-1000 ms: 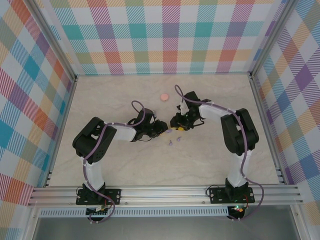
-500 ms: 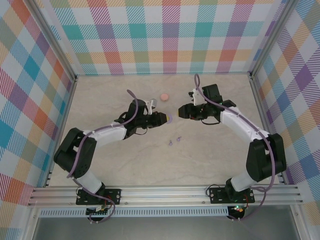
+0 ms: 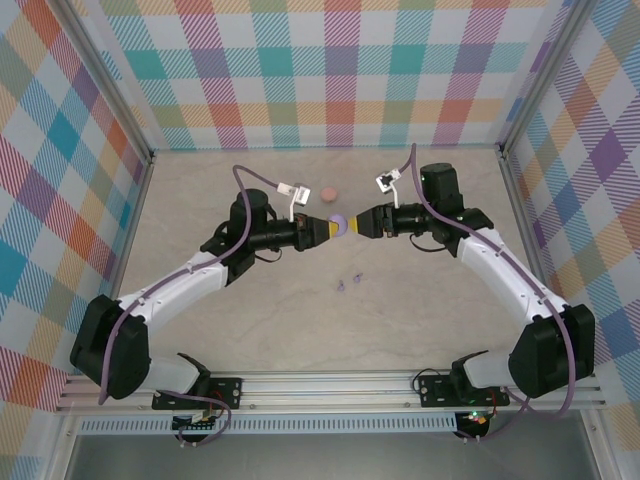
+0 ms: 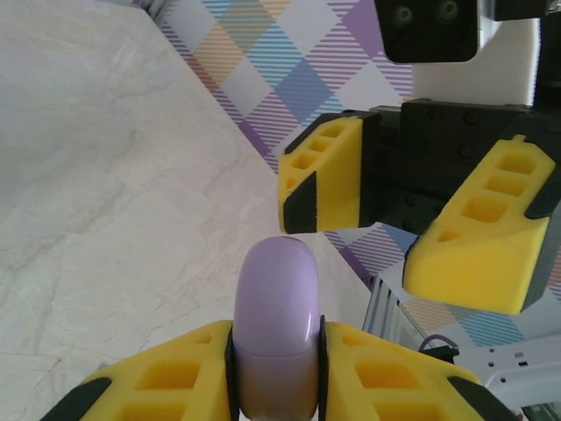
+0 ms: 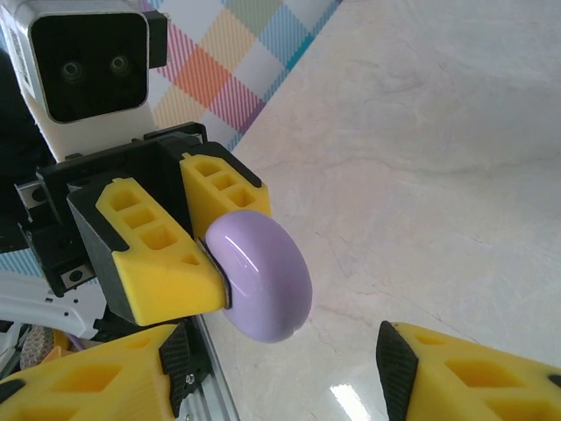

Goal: Insert the wireless bluetooth earbuds into the charging case

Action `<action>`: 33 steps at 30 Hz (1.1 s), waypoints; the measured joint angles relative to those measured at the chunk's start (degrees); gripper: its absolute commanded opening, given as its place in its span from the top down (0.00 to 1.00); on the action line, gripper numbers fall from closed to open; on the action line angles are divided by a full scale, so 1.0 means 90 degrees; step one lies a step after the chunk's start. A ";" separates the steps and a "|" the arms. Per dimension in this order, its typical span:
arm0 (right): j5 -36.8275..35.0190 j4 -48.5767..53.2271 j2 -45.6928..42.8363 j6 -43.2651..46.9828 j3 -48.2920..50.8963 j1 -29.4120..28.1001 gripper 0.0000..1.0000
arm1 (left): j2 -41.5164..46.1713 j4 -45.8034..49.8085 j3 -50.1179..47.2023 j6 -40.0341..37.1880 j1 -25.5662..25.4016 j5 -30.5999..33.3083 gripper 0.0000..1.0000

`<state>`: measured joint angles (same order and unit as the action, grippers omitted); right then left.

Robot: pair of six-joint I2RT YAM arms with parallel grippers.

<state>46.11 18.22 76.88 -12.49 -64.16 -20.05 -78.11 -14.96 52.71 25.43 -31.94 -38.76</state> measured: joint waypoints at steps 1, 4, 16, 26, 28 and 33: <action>0.0083 -0.0002 0.0012 0.0017 0.0000 0.0000 0.38 | 0.0027 0.0002 0.0000 -0.0022 0.0000 -0.0051 0.74; 0.0374 -0.0022 0.0053 0.0066 0.0000 0.0000 0.38 | 0.0102 -0.0002 0.0000 -0.0051 0.0000 -0.0197 0.74; 0.1112 -0.0049 0.0202 0.0163 -0.0002 -0.0002 0.44 | 0.0185 -0.0015 0.0056 -0.0090 -0.0002 -0.0525 0.73; 0.1180 -0.0039 0.0338 0.0211 -0.0085 -0.0131 0.52 | 0.0187 0.0000 0.0148 -0.0092 -0.0036 -0.0576 0.73; 0.1185 -0.0041 0.0347 0.0236 -0.0134 -0.0168 0.54 | 0.0187 0.0002 0.0199 -0.0092 -0.0053 -0.0576 0.73; 0.1258 -0.0046 0.0347 0.0274 -0.0189 -0.0221 0.59 | 0.0185 0.0005 0.0257 -0.0092 -0.0068 -0.0576 0.73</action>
<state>57.43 17.80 80.01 -10.02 -65.87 -22.04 -76.44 -14.92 55.02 24.60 -32.56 -43.94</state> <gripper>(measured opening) 0.424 0.271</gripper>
